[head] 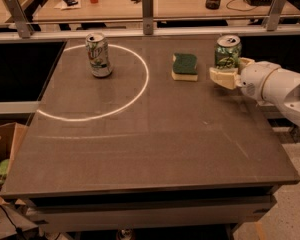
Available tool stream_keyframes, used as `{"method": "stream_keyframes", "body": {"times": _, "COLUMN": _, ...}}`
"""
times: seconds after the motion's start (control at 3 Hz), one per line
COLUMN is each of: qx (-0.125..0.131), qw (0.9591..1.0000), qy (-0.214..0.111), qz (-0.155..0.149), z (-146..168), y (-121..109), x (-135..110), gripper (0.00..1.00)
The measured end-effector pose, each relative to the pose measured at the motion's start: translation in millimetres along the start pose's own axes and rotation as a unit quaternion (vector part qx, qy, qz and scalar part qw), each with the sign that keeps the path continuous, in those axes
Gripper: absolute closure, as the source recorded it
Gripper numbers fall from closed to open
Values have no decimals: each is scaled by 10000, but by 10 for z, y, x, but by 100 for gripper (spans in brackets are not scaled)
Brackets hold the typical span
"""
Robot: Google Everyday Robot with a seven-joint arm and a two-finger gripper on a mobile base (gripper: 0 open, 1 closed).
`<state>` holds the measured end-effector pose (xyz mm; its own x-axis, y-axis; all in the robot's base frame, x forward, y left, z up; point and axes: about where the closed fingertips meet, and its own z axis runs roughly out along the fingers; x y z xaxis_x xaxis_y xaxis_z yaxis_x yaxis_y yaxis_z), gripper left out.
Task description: Move 7up can near sponge
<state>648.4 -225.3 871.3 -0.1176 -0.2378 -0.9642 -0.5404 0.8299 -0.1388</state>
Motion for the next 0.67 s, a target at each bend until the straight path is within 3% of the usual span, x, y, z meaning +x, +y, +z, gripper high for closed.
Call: {"method": "stream_keyframes", "body": {"times": 0.67, "qx": 246, "qw": 9993, "qy": -240, "qz": 161, "z": 86, "y": -155, "x": 52, "gripper": 100}}
